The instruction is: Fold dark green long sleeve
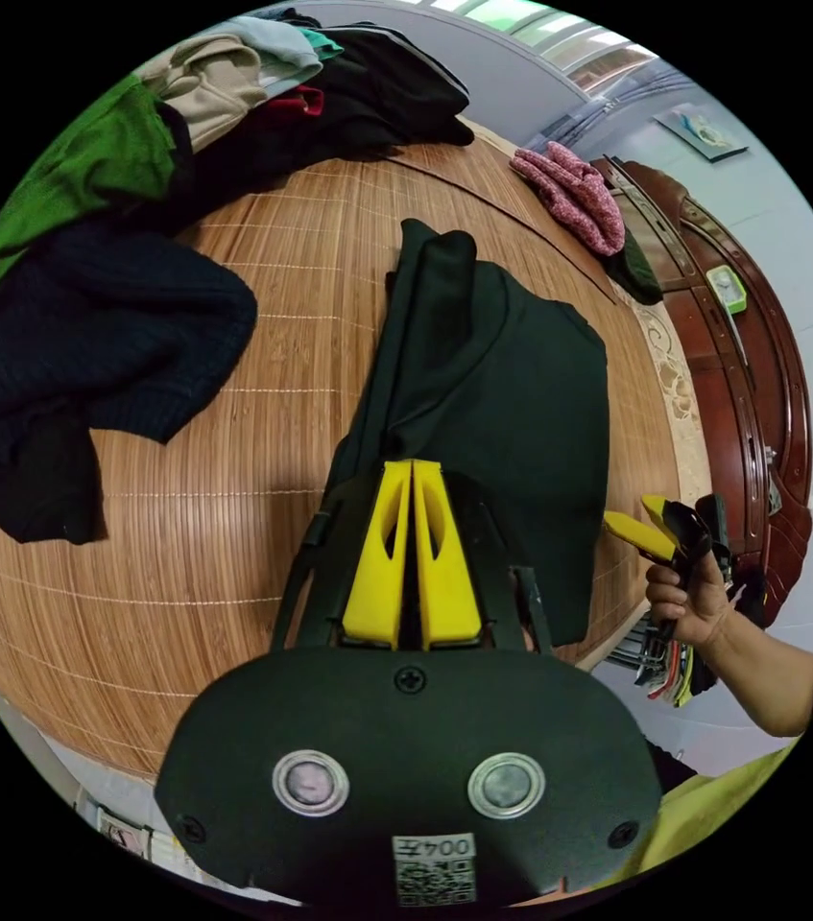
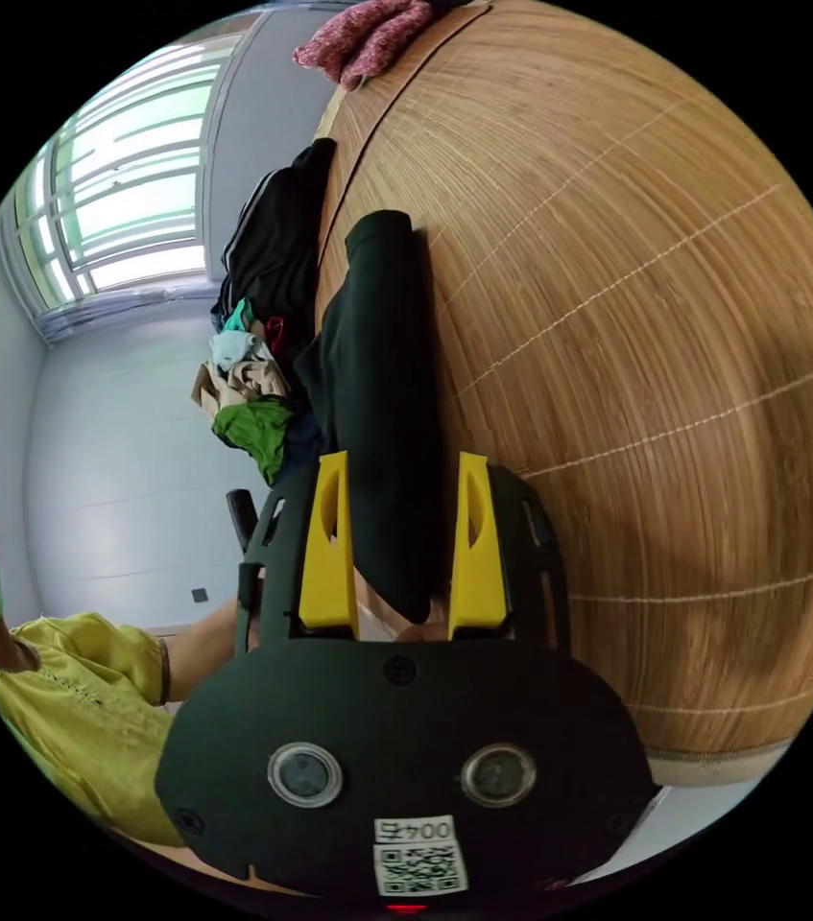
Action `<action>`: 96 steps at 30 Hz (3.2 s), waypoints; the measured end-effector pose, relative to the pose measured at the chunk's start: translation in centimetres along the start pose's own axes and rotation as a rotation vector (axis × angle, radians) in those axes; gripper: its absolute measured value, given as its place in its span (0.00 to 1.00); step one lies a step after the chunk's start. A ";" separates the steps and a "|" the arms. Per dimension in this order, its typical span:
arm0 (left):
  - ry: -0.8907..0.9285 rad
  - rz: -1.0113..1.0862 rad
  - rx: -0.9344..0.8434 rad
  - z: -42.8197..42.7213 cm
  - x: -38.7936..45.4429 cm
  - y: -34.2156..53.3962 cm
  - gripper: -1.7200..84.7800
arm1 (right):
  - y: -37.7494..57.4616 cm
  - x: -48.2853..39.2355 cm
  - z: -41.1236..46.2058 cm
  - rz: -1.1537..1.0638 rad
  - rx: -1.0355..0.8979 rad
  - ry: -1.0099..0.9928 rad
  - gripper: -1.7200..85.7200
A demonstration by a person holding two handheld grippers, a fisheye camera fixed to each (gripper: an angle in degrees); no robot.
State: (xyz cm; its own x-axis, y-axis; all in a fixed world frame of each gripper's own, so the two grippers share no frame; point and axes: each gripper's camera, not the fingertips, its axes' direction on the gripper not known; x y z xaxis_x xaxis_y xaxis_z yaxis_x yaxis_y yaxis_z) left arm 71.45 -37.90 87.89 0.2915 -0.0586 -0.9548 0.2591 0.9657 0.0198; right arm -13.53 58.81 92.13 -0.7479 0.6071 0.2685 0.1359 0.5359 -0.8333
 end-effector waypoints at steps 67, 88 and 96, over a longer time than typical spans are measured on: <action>0.398 0.204 -0.227 -11.3 49.2 -23.1 0.21 | -25.2 -32.6 -64.2 -0.104 0.056 0.343 0.09; 0.475 0.131 -0.358 -13.9 61.9 -28.5 0.17 | -24.8 -39.6 -66.2 -0.079 0.066 0.249 0.09; 0.185 0.349 -0.213 -19.5 69.8 -26.3 0.10 | -22.9 -47.1 -62.2 -0.204 0.093 0.455 0.09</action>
State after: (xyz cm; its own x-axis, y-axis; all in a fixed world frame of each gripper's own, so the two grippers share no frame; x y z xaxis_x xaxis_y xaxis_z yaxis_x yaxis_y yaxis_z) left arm 67.01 -62.49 14.95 0.1529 0.3078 -0.9391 -0.0270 0.9512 0.3074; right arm 59.00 54.45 128.62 -0.3919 0.7007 0.5962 -0.0573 0.6282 -0.7759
